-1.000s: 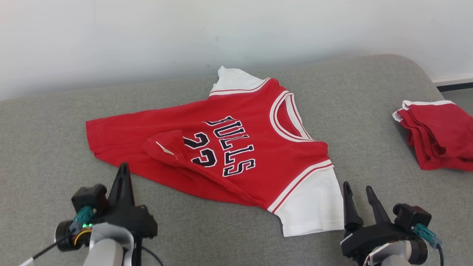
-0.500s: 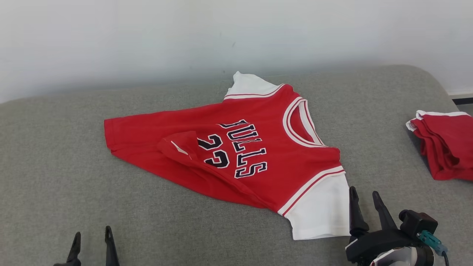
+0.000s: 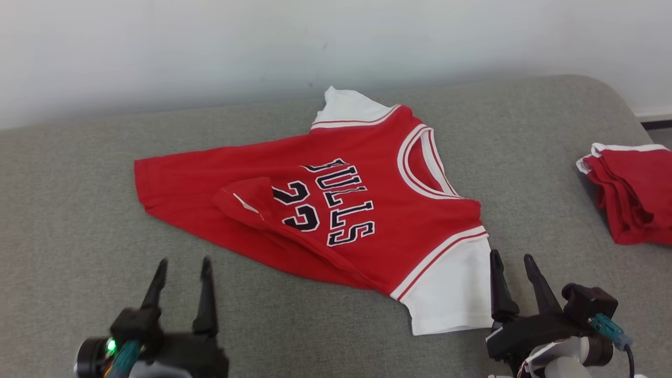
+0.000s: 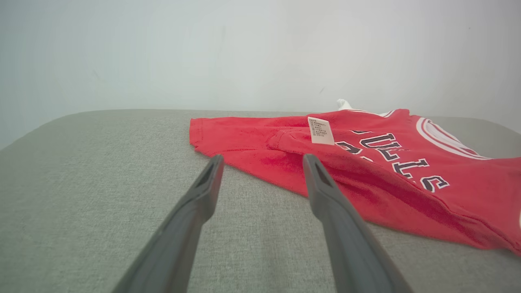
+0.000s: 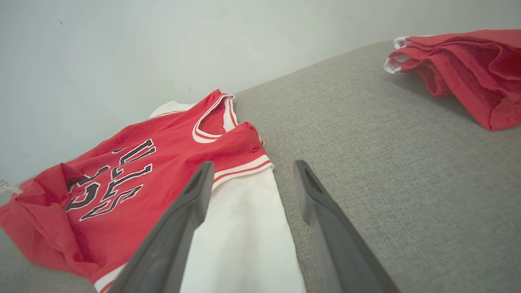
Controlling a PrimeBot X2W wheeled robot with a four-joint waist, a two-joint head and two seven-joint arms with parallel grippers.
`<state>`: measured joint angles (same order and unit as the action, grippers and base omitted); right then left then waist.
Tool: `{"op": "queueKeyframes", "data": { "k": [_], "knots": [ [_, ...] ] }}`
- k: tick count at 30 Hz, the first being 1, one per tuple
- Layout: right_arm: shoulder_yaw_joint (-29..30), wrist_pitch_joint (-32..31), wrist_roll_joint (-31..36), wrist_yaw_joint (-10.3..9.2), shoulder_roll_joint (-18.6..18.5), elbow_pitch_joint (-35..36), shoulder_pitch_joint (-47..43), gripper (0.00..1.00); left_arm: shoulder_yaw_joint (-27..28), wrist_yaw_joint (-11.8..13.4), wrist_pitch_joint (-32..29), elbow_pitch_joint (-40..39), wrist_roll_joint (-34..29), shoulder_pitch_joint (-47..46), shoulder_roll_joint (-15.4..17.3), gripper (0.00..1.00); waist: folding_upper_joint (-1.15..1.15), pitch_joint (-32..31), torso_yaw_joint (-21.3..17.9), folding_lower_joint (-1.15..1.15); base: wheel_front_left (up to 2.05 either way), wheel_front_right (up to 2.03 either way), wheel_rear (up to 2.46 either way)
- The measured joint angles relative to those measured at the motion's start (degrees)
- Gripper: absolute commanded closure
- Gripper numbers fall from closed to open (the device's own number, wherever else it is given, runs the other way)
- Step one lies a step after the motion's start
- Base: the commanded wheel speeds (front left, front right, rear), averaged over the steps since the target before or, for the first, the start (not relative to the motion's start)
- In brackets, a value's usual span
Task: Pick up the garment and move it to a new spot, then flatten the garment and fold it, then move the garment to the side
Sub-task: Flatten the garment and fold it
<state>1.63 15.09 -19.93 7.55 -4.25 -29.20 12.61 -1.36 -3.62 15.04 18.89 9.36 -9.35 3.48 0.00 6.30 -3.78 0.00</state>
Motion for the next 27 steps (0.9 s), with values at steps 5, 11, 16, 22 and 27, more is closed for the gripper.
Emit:
{"op": "queueKeyframes", "data": {
  "k": [5,11,16,22,27],
  "knots": [
    [-1.0,0.0,0.2,0.00,-0.3,0.5,1.2,0.00,-3.6,-0.5,0.0,3.4,-0.1,-6.5,-0.4,0.00,0.00,1.5,-1.1,0.00,0.00,0.00,0.00],
    [-1.8,0.0,0.2,0.00,-0.5,0.4,2.1,0.00,-8.0,1.2,0.0,10.5,3.5,-14.4,-0.5,0.00,0.00,3.5,-3.4,0.00,0.00,0.00,0.00],
    [-1.9,0.0,0.1,0.00,-0.6,0.1,2.8,0.00,-9.1,4.4,0.0,16.6,5.4,-18.8,-0.6,0.00,0.00,5.0,-5.2,0.01,0.00,0.00,0.00],
    [-2.1,0.0,-0.2,0.00,-0.7,0.1,3.4,0.00,-8.0,6.7,0.0,20.6,5.3,-21.6,-0.6,0.00,0.00,6.5,-6.4,0.01,0.00,0.00,0.00],
    [-2.2,0.0,-0.2,0.00,-0.7,0.1,3.5,0.00,-6.4,7.2,0.0,20.4,5.9,-22.6,-0.6,0.00,0.01,7.1,-6.6,0.01,0.00,0.00,0.00]
  ]
}}
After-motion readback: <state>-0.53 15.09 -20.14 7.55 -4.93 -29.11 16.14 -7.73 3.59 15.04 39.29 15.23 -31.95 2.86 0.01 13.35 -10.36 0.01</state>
